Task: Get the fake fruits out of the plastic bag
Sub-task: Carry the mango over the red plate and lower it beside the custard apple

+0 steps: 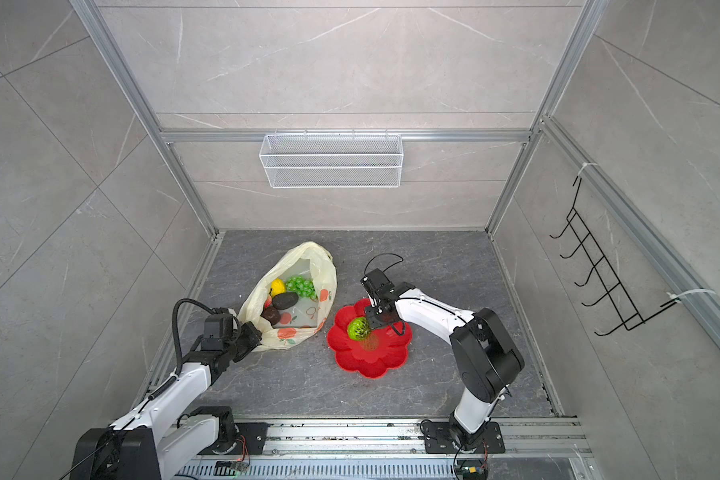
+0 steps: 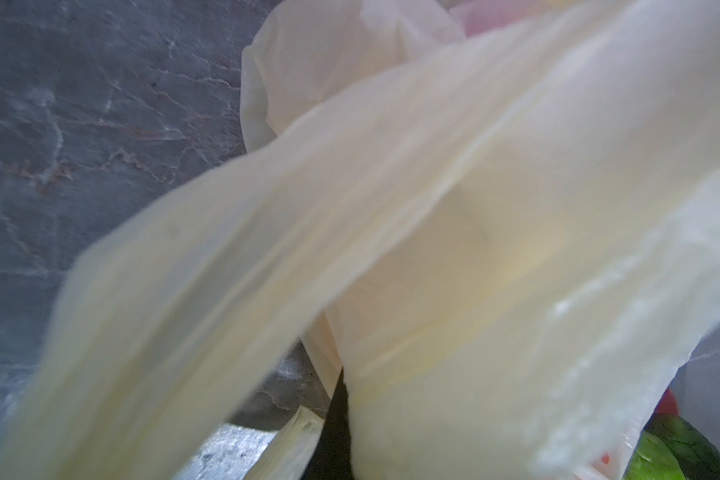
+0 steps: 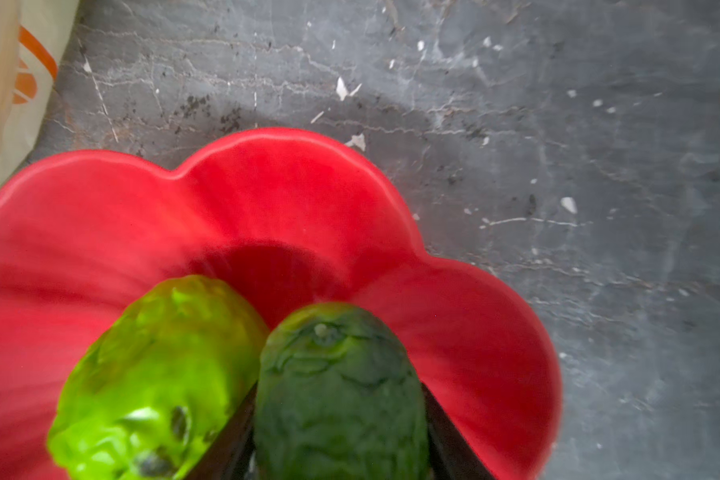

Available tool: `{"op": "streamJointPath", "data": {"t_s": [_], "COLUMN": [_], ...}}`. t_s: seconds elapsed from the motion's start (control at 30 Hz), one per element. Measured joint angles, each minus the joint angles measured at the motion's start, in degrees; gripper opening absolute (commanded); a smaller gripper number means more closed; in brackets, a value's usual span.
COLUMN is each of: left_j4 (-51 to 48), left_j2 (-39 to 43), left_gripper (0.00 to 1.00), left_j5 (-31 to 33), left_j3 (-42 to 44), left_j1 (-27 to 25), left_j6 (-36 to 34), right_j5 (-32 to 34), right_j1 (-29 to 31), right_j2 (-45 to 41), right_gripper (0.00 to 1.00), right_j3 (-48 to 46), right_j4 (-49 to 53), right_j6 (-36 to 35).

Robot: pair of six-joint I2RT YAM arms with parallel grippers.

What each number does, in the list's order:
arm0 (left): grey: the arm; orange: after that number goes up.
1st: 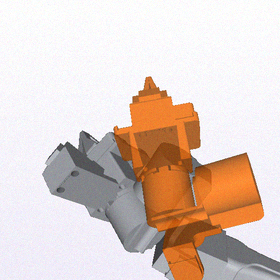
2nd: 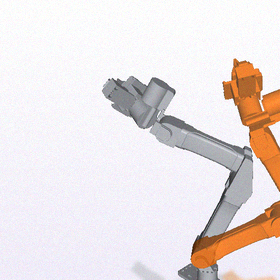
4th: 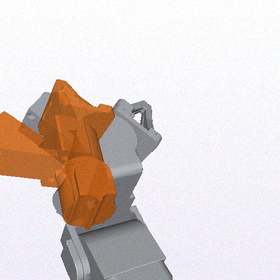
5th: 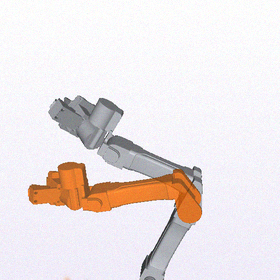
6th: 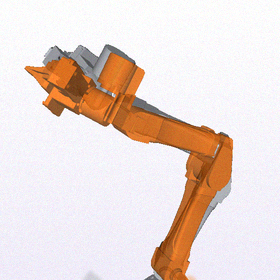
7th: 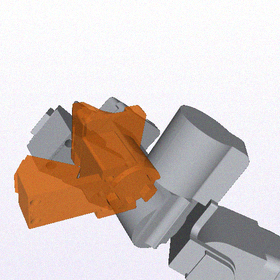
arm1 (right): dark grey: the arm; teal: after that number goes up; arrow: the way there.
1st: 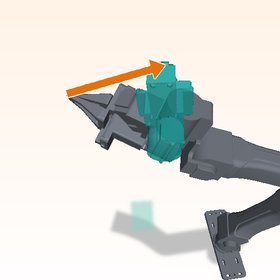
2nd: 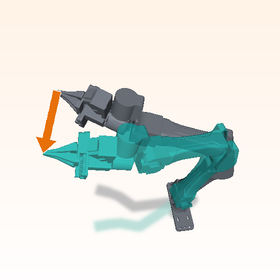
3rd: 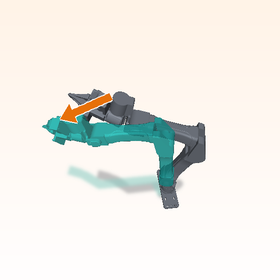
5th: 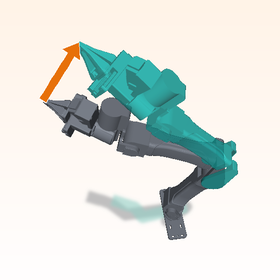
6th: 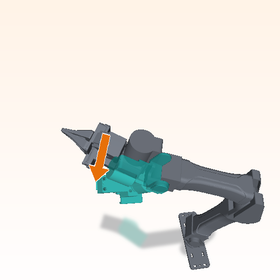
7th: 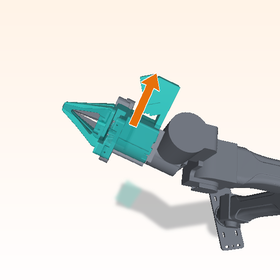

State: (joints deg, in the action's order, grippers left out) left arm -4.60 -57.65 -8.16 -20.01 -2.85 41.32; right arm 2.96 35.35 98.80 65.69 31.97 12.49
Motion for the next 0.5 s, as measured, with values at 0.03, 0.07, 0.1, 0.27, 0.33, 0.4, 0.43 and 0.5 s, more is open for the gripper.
{"op": "streamJointPath", "data": {"t_s": [0.03, 0.07, 0.1, 0.27, 0.33, 0.4, 0.43, 0.5], "left_j4": [0.0, 0.0, 0.02, 0.24, 0.42, 0.39, 0.39, 0.39], "left_j2": [-0.07, -0.13, -0.15, -0.22, -0.35, -0.48, -0.5, -0.5], "left_gripper": [0.0, 0.0, 0.0, 0.0, 0.0, 0.0, 0.0, 0.0], "left_j5": [0.0, 0.0, 0.0, 0.0, 0.0, 0.0, 0.0, 0.0], "left_j3": [0.0, 0.0, 0.0, 0.0, 0.0, 0.0, 0.0, 0.0], "left_j1": [0.0, 0.0, 0.02, 0.0, 0.02, 0.0, 0.0, 0.0], "left_j6": [0.02, 0.02, 0.02, 0.0, 0.02, 0.02, 0.0, 0.02], "right_j5": [-0.28, -0.57, -0.7, -0.87, -0.81, -0.79, -0.79, -0.59], "right_j1": [0.07, 0.2, 0.42, 1.22, 1.29, 1.29, 1.29, 1.29], "right_j2": [0.31, 0.66, 0.98, 1.29, 1.29, 1.29, 1.29, 1.31], "right_gripper": [0.46, 0.46, 0.47, 0.5, 0.52, 0.54, 0.56, 0.56], "right_j3": [-0.13, -0.26, -0.39, -0.85, -1.03, -1.05, -1.05, -1.07], "right_j4": [-0.33, -0.55, -0.61, -1.18, -1.44, -1.46, -1.46, -1.44], "right_j6": [0.02, 0.04, 0.17, 0.72, 1.11, 1.36, 1.51, 1.62]}}
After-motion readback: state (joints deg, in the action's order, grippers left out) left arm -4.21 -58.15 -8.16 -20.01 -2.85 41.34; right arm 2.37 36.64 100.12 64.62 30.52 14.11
